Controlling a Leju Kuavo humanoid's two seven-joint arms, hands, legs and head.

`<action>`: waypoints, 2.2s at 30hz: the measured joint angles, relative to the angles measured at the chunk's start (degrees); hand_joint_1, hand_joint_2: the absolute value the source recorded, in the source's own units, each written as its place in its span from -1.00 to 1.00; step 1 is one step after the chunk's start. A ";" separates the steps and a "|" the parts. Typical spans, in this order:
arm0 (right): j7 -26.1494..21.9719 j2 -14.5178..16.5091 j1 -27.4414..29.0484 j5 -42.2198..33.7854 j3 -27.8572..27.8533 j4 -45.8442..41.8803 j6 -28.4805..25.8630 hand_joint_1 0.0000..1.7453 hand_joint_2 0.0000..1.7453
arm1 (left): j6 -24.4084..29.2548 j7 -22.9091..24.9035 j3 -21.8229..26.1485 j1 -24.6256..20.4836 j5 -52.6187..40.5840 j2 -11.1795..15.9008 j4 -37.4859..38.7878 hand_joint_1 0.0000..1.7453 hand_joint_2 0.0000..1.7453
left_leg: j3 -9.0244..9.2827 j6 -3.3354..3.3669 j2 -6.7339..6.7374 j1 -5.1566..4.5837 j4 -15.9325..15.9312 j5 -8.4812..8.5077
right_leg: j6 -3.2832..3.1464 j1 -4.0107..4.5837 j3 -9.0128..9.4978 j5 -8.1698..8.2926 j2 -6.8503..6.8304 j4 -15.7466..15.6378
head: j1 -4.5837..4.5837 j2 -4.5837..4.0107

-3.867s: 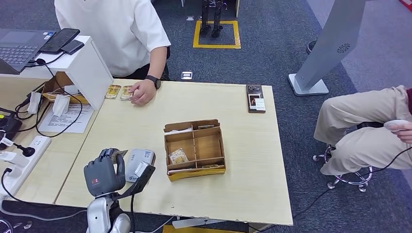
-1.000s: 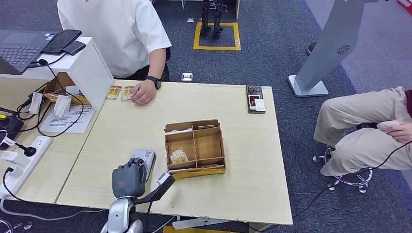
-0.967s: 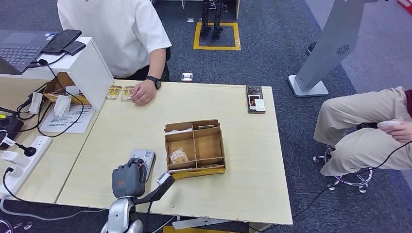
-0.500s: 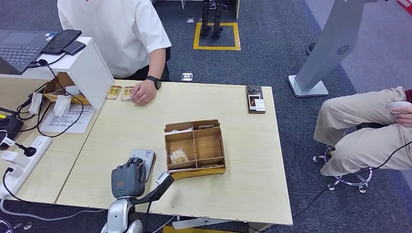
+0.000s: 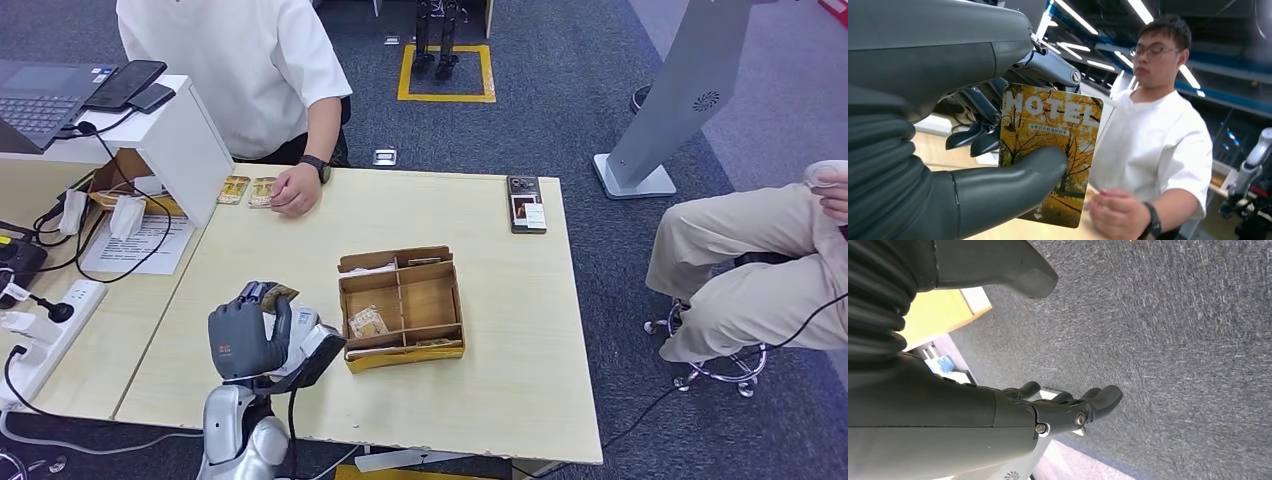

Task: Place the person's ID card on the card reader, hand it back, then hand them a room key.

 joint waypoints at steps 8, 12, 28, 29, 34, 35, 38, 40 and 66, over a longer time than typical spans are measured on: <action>-0.43 -0.26 -0.02 0.70 0.95 0.00 0.76 -1.00 1.00 | -0.03 -0.57 0.12 -3.88 2.32 -0.14 -0.84 1.00 1.00 | -0.01 -0.02 0.00 0.00 0.00 0.01 | 0.00 0.00 -0.02 0.00 0.00 0.00 | -0.01 0.00; -0.85 -0.39 -0.05 1.32 1.32 0.00 0.94 -1.00 1.00 | -0.12 0.12 0.12 -7.03 6.74 0.28 0.38 1.00 1.00 | -0.02 -0.02 0.00 0.00 0.00 0.02 | 0.00 0.00 -0.02 0.00 0.00 0.00 | -0.01 -0.01; -1.03 -1.15 -0.12 2.67 3.97 0.02 1.83 -1.00 1.00 | -0.31 4.77 -0.04 -24.48 14.86 4.45 19.83 1.00 1.00 | -0.02 -0.04 0.00 0.00 0.01 0.06 | -0.01 0.00 -0.04 0.03 0.03 0.01 | 0.00 0.01; -1.03 -1.17 -0.13 2.67 4.03 0.02 1.85 -1.00 1.00 | -0.37 4.81 -0.04 -25.13 15.00 4.59 20.78 1.00 1.00 | -0.03 -0.04 0.00 0.00 0.01 0.06 | -0.01 0.00 -0.04 0.03 0.03 0.01 | -0.01 0.01; -1.04 -1.23 -0.14 2.67 4.11 0.02 1.86 -1.00 1.00 | -0.34 4.81 -0.05 -27.30 16.23 5.12 23.99 0.24 1.00 | -0.04 -0.04 0.00 0.00 0.01 0.06 | -0.01 0.00 -0.05 0.03 0.04 0.01 | -0.01 0.01; -1.04 -1.24 -0.14 2.67 4.13 0.02 1.86 -1.00 1.00 | -0.31 4.81 -0.05 -27.75 16.68 5.25 24.65 -0.26 1.00 | -0.04 -0.04 0.00 0.00 0.01 0.06 | -0.01 0.00 -0.05 0.03 0.04 0.01 | -0.01 0.01; -1.05 -1.27 -0.14 2.67 4.19 0.03 1.84 -1.00 1.00 | -0.27 4.67 -0.05 -29.01 17.82 5.62 26.45 -1.00 1.00 | -0.04 -0.04 0.00 0.00 0.01 0.06 | -0.01 0.00 -0.05 0.03 0.04 0.01 | -0.01 0.01; -1.04 -1.27 -0.15 2.67 4.22 0.03 1.80 -1.00 1.00 | -0.25 4.40 -0.05 -29.53 18.50 5.74 27.23 -1.00 1.00 | -0.04 -0.04 0.00 0.00 0.01 0.06 | -0.01 0.00 -0.05 0.03 0.04 0.01 | -0.01 0.00; -1.03 -1.27 0.02 0.04 3.97 0.22 0.60 -1.00 1.00 | -3.16 -16.29 -2.75 -11.78 49.98 5.61 8.64 -1.00 1.00 | -0.09 -0.05 0.03 0.00 0.00 0.03 | 0.00 0.00 -0.11 0.01 0.08 0.01 | -0.01 0.00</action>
